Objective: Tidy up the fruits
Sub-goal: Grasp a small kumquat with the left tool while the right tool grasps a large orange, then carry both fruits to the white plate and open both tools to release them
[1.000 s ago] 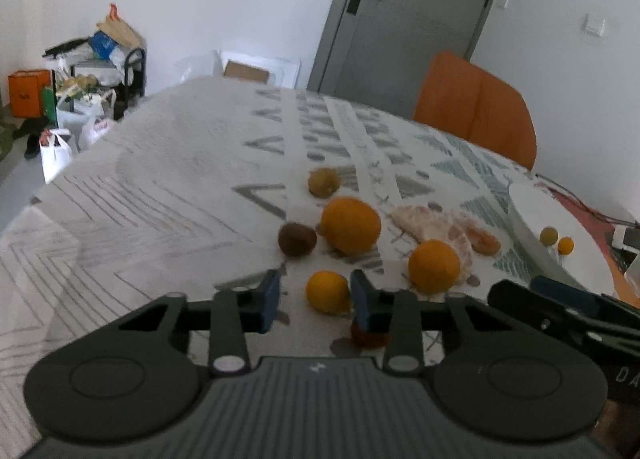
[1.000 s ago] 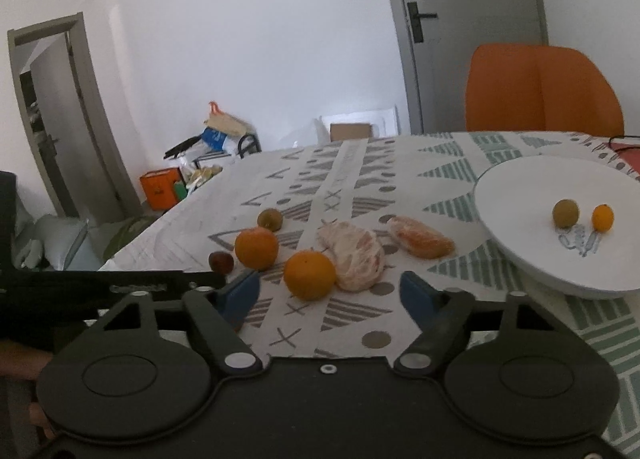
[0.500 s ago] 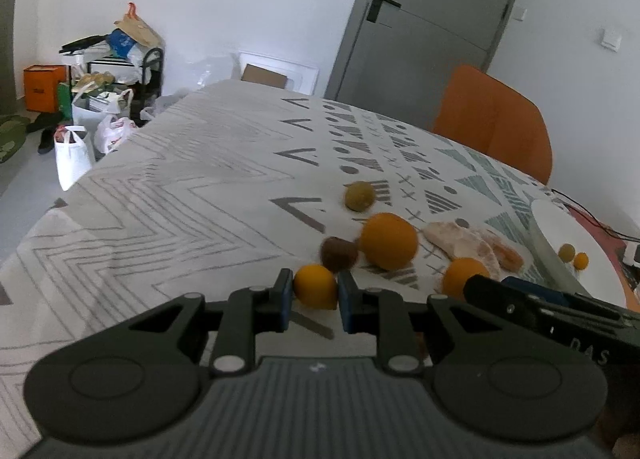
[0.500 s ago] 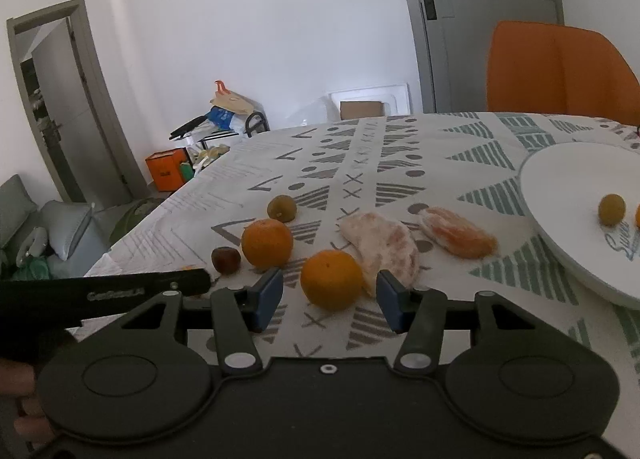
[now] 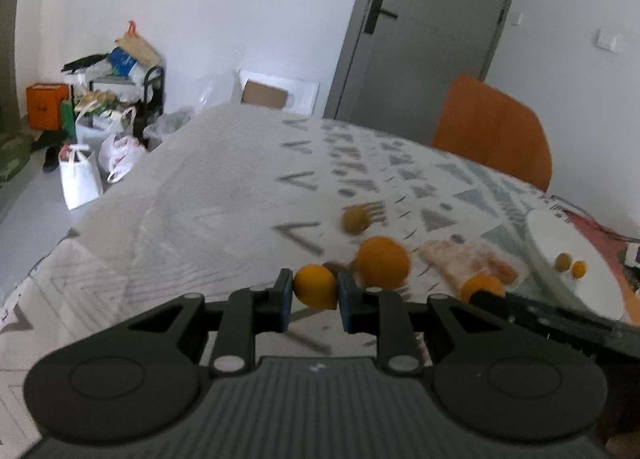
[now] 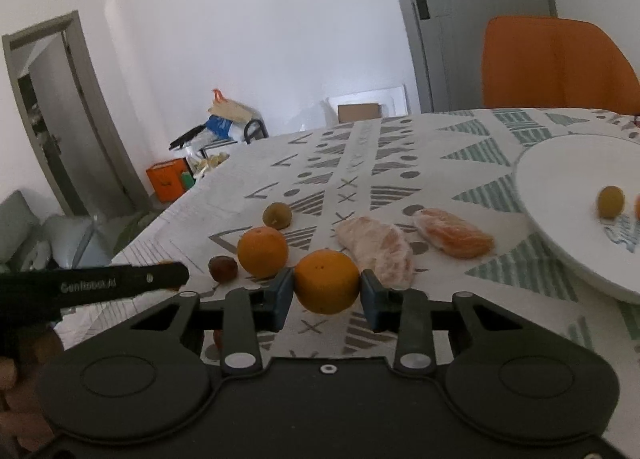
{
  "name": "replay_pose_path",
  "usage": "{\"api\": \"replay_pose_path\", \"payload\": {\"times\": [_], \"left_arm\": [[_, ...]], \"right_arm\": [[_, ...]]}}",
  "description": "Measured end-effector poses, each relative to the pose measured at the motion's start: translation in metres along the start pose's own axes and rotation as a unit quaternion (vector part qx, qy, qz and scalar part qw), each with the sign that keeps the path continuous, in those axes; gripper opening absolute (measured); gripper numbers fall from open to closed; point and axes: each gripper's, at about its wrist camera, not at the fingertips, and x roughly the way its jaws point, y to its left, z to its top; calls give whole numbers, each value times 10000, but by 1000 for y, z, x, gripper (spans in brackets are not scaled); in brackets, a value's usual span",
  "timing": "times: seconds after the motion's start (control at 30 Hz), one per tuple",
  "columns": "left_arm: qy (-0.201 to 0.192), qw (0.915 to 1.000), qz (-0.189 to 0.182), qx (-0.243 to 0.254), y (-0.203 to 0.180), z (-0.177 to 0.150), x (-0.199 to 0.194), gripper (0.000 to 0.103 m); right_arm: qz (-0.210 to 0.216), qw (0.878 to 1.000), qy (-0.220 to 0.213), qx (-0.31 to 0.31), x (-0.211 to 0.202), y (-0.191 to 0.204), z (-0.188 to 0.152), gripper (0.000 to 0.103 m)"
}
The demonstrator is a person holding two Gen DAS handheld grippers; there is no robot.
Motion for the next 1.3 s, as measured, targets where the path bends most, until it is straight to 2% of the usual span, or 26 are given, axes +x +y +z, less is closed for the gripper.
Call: {"api": "replay_pose_path", "payload": {"times": [0.63, 1.3], "left_arm": [[-99, 9956, -501, 784, -88, 3, 4, 22], [47, 9837, -774, 1620, -179, -7, 26, 22]], "right_arm": [[-440, 9950, -846, 289, -70, -59, 9, 34], [-900, 9837, -1191, 1006, -103, -137, -8, 34]]}}
